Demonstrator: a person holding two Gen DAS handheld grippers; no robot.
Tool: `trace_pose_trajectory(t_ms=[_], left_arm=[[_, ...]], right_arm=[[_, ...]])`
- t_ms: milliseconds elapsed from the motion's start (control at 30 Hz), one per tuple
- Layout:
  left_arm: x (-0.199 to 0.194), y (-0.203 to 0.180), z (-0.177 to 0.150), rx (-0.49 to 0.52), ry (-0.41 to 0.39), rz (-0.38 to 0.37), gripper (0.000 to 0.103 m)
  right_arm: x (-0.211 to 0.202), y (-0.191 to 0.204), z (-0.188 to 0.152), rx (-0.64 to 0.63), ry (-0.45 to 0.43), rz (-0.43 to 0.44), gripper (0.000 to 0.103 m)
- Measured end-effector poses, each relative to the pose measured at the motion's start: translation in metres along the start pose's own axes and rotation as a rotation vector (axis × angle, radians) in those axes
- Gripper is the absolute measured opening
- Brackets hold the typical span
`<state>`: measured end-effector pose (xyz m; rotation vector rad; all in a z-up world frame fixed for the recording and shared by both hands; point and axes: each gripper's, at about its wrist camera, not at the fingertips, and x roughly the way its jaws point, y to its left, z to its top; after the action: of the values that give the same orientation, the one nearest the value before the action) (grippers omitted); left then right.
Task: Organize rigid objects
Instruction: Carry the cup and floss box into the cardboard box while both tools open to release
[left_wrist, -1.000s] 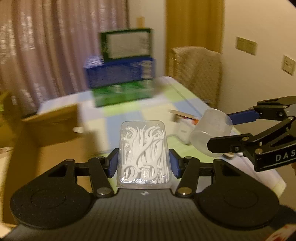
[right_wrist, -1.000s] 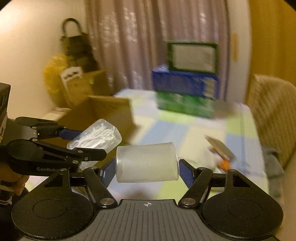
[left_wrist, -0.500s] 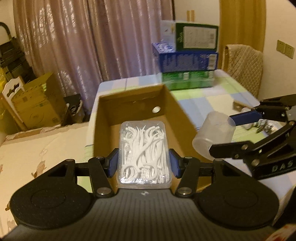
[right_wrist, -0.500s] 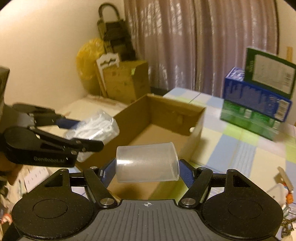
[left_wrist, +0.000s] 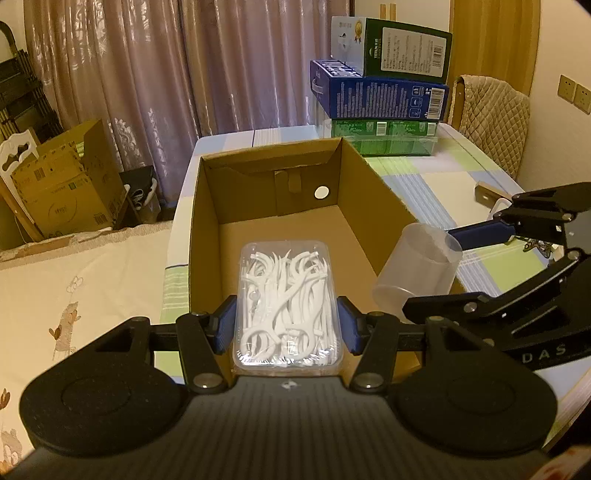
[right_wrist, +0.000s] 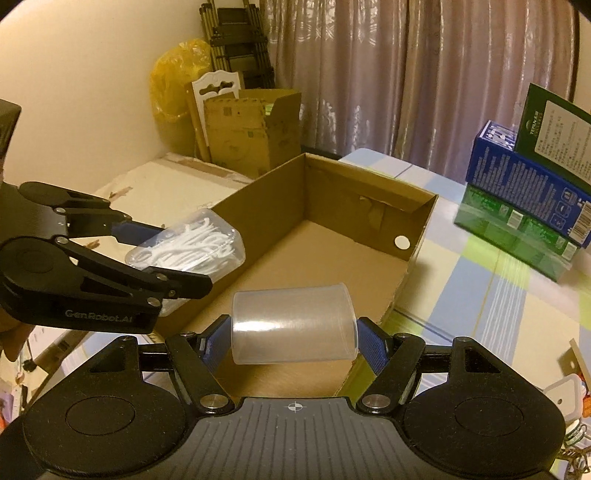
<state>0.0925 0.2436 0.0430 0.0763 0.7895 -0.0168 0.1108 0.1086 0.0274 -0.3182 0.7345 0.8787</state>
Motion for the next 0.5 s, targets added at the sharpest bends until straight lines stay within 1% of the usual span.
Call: trace_pose_trajectory(t_ms=[200, 233, 267, 300, 333, 500], left_arm=[[0.008, 0.003, -0.002, -0.017, 0.003, 0.001, 0.052], [0.008, 0.004, -0.003, -0.026, -0.005, 0.008, 0.056], [0.008, 0.006, -0.003, -0.038, -0.008, 0.013, 0.067], [0.007, 0.007, -0.003, -0.047, -0.011, 0.013, 0.068], [0.005, 0.008, -0.003, -0.055, -0.018, 0.009, 0.068], [-0.009, 0.008, 0.003, -0.056, -0.041, 0.024, 0.068]], right_arm=[[0.004, 0.001, -0.004, -0.013, -0.002, -0.006, 0.069], [0.005, 0.001, -0.004, -0.011, -0.002, -0.014, 0.07], [0.005, 0.001, -0.004, -0.008, -0.003, -0.025, 0.071], [0.003, 0.0, -0.004, -0.006, -0.007, -0.036, 0.076], [0.001, -0.001, -0.005, -0.002, -0.017, -0.043, 0.078], [-0.02, -0.01, -0.006, 0.052, -0.062, -0.044, 0.079]])
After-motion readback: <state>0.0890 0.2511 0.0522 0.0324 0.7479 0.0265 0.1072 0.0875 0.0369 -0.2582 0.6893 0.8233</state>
